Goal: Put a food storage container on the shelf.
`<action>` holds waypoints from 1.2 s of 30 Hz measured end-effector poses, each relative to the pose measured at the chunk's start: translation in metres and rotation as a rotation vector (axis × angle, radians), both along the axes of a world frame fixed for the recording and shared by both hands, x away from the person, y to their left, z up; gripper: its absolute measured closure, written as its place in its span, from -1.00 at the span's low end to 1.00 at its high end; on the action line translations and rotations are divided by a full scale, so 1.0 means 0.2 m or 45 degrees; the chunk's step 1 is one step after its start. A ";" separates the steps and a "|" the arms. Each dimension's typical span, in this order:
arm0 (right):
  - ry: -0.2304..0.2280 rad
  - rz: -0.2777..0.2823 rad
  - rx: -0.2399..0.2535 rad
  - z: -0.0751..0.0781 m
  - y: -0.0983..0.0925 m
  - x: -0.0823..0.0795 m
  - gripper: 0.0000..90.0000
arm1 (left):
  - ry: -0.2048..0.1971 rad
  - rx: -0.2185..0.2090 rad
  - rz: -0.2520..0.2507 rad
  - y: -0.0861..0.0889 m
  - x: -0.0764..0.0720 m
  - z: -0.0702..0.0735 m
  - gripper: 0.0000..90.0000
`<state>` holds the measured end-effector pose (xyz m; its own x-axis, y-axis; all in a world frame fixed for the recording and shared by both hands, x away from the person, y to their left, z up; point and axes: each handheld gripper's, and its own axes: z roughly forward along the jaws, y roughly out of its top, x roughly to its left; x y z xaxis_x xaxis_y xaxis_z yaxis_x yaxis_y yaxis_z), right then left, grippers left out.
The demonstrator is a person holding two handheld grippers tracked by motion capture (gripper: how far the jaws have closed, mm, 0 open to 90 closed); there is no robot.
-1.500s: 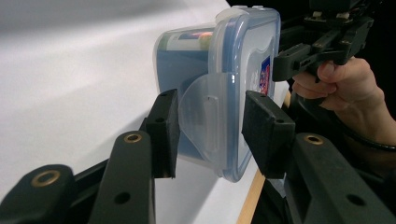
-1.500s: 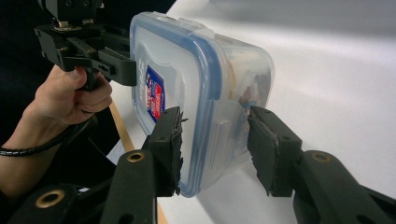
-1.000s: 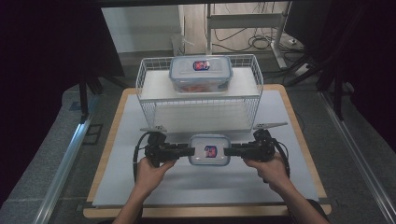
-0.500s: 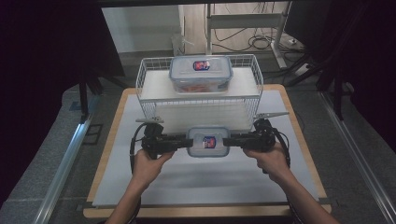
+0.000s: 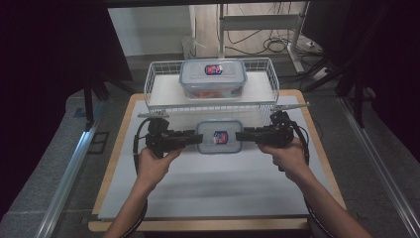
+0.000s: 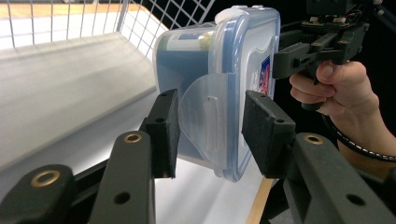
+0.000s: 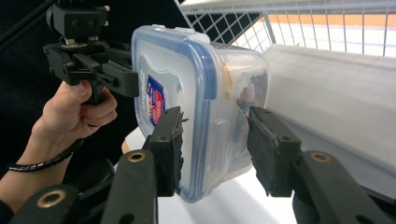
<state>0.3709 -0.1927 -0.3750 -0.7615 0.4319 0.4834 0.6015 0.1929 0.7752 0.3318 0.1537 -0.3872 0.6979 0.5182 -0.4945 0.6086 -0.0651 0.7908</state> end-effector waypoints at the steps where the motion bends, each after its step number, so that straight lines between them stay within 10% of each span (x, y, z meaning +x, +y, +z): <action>1: -0.003 -0.002 0.000 0.01 0.00 0.01 0.24 | -0.002 -0.005 0.004 0.00 0.00 0.01 0.28; 36: -0.078 -0.064 0.103 0.46 0.08 0.30 0.24 | -0.071 -0.037 0.070 0.08 0.31 0.49 0.27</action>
